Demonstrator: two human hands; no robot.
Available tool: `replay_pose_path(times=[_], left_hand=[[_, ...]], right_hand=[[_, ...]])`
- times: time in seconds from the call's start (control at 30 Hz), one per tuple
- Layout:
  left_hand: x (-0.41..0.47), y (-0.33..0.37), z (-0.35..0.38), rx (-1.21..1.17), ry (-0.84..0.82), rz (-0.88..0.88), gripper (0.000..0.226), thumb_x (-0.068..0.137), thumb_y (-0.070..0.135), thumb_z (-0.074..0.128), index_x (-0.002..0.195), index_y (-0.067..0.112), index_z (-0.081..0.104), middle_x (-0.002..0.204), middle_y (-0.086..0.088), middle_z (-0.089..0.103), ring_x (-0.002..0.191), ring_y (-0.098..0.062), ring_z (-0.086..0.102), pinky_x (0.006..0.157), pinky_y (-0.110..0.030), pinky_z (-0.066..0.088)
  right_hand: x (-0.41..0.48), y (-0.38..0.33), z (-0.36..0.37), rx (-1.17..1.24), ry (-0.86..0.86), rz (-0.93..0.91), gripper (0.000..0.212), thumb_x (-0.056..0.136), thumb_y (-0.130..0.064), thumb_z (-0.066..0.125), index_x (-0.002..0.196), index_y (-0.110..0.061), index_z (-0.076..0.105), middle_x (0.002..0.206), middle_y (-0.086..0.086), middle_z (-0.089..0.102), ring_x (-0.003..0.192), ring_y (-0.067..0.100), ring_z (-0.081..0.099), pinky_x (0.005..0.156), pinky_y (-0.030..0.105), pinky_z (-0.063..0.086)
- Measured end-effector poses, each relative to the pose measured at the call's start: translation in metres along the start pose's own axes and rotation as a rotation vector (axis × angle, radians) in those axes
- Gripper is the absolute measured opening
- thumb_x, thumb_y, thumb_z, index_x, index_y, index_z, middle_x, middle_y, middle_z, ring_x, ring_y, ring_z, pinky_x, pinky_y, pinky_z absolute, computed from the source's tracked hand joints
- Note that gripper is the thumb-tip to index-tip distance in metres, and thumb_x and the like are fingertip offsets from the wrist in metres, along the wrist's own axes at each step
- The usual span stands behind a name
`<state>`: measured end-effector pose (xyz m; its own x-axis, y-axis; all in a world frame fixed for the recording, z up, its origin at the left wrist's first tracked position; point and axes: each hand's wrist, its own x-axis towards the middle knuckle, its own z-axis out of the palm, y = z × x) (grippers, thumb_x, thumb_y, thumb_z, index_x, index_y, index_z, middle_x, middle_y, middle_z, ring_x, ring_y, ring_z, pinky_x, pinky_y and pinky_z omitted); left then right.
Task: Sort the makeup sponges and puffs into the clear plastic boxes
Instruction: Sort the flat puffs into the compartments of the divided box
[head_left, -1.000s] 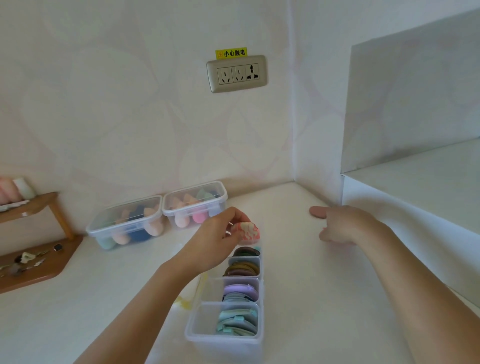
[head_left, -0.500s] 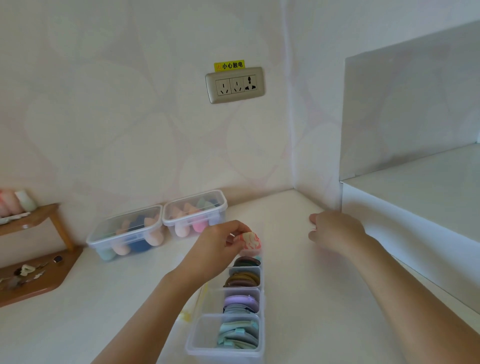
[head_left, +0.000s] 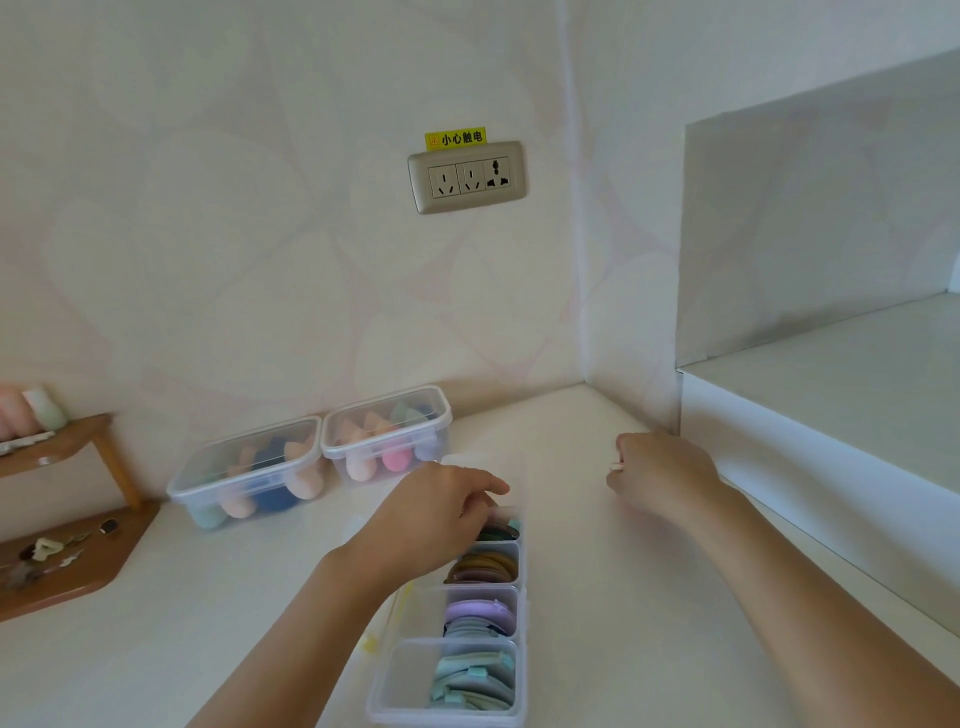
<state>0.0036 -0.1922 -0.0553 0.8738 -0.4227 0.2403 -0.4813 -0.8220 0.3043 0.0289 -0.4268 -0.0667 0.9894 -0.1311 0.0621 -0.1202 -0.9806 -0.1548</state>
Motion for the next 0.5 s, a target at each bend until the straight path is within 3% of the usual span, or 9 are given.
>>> replay_pose_path(times=[0.2,0.37,0.5], left_hand=[[-0.002,0.002,-0.006,0.155,-0.061,0.022,0.03,0.094,0.022,0.046,0.111,0.029,0.07,0.107,0.01,0.07,0.089,-0.007,0.063,0.083,-0.028,0.053],[-0.006,0.002,-0.011,0.086,-0.062,0.018,0.026,0.093,0.025,0.052,0.111,0.03,0.069,0.11,0.014,0.069,0.093,-0.003,0.061,0.086,-0.018,0.05],[-0.006,-0.004,-0.013,-0.04,-0.102,-0.01,0.023,0.09,0.027,0.058,0.11,0.032,0.069,0.108,0.016,0.069,0.088,0.004,0.059,0.083,-0.009,0.046]], right_hand=[[0.001,-0.002,0.0,0.003,-0.015,0.02,0.012,0.09,-0.022,0.043,0.083,-0.018,0.051,0.096,-0.001,0.059,0.088,0.023,0.052,0.072,0.028,0.04],[-0.001,-0.006,-0.002,0.054,0.076,0.009,0.03,0.091,-0.023,0.041,0.062,-0.019,0.034,0.069,-0.003,0.042,0.08,0.027,0.048,0.078,0.032,0.045],[0.002,-0.009,0.002,0.2,0.214,0.006,0.021,0.091,-0.03,0.043,0.076,-0.019,0.051,0.08,-0.002,0.058,0.082,0.026,0.056,0.079,0.032,0.047]])
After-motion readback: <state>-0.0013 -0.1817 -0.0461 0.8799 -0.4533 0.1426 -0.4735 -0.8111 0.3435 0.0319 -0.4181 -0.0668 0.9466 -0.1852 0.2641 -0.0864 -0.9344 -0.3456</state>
